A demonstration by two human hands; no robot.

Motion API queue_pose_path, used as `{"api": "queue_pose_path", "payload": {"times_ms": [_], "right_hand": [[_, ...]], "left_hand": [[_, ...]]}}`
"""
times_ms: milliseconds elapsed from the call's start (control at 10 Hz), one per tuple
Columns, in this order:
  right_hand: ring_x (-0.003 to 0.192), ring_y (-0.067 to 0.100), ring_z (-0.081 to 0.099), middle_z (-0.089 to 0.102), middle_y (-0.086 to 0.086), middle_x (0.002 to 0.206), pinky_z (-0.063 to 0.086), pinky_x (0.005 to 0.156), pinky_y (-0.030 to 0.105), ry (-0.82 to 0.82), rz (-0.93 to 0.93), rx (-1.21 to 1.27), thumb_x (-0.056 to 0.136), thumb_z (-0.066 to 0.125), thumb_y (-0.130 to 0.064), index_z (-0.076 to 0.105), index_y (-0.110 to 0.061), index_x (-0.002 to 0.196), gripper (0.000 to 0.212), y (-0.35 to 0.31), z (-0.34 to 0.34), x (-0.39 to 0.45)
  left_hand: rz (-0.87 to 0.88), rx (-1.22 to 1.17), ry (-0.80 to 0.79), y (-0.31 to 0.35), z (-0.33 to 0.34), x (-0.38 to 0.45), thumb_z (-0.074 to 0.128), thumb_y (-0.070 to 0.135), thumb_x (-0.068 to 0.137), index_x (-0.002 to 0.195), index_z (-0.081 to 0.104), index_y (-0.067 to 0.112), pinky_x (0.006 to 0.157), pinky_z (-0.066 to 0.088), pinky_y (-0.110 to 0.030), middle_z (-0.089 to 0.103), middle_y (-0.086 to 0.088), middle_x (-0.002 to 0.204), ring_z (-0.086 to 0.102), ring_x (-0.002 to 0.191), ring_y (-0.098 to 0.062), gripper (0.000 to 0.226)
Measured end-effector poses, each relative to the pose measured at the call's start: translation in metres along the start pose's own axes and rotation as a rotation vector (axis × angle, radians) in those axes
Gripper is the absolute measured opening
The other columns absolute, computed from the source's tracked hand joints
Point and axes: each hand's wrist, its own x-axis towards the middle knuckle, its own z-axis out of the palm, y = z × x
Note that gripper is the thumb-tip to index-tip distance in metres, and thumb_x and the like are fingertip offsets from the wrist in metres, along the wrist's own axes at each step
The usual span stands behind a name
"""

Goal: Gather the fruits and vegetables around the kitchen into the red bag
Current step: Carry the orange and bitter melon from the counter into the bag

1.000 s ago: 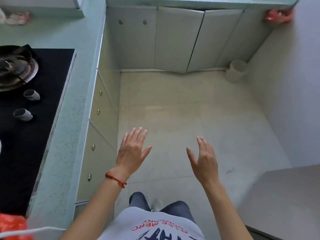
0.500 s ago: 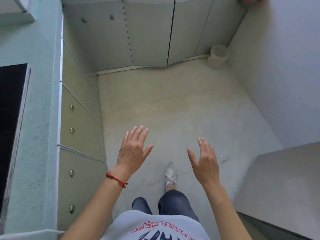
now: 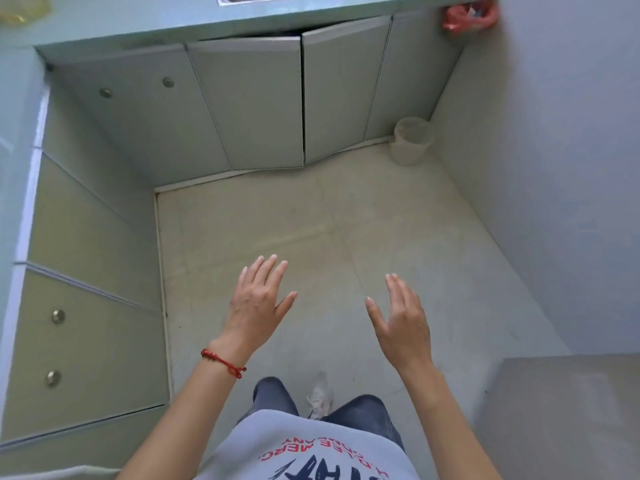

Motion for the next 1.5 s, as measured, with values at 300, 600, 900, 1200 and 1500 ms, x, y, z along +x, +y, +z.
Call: {"api": "queue_pose_path", "payload": {"times_ms": [300, 600, 900, 1200, 1500], "right_hand": [[0.12, 0.034, 0.052, 0.056, 0.019, 0.128, 0.044, 0.096, 0.042, 0.03, -0.054, -0.164, 0.091, 0.029, -0.048, 0.05, -0.001, 0.126, 0.063, 0.033, -0.026, 0.146], [0.117, 0.033, 0.054, 0.058, 0.018, 0.126, 0.048, 0.091, 0.043, 0.097, -0.046, -0.274, 0.094, 0.024, -0.047, 0.055, -0.004, 0.121, 0.06, 0.047, -0.046, 0.331], [0.122, 0.033, 0.049, 0.054, 0.018, 0.13, 0.042, 0.098, 0.043, 0.215, 0.005, -0.299, 0.088, 0.038, -0.045, 0.054, -0.005, 0.124, 0.056, 0.065, -0.089, 0.472], [0.121, 0.033, 0.051, 0.056, 0.018, 0.129, 0.039, 0.099, 0.041, 0.24, -0.011, -0.282, 0.087, 0.039, -0.045, 0.055, -0.005, 0.122, 0.056, 0.107, -0.119, 0.625], [0.119, 0.033, 0.053, 0.058, 0.019, 0.126, 0.028, 0.099, 0.035, 0.183, -0.051, -0.256, 0.09, 0.035, -0.049, 0.056, -0.003, 0.121, 0.06, 0.148, -0.159, 0.78]], "left_hand": [[0.054, 0.042, 0.013, 0.016, -0.002, 0.153, 0.038, 0.041, 0.084, 0.12, 0.057, 0.001, 0.092, 0.043, -0.056, 0.06, -0.021, 0.122, 0.055, 0.115, -0.04, 0.057], [0.168, 0.062, 0.007, 0.028, -0.01, 0.361, 0.034, 0.047, 0.087, 0.121, 0.056, 0.003, 0.094, 0.043, -0.055, 0.059, -0.019, 0.124, 0.054, 0.117, -0.039, 0.06], [0.244, 0.059, 0.027, 0.063, -0.034, 0.519, 0.02, 0.053, 0.093, 0.124, 0.054, 0.005, 0.098, 0.039, -0.055, 0.058, -0.017, 0.127, 0.052, 0.12, -0.038, 0.067], [0.206, 0.051, 0.044, 0.102, -0.023, 0.676, 0.015, 0.055, 0.093, 0.124, 0.054, 0.007, 0.098, 0.04, -0.054, 0.058, -0.016, 0.127, 0.052, 0.12, -0.037, 0.069], [0.131, 0.037, 0.04, 0.144, -0.029, 0.819, 0.018, 0.057, 0.092, 0.123, 0.055, 0.005, 0.097, 0.039, -0.055, 0.059, -0.017, 0.126, 0.052, 0.12, -0.038, 0.071]]}}
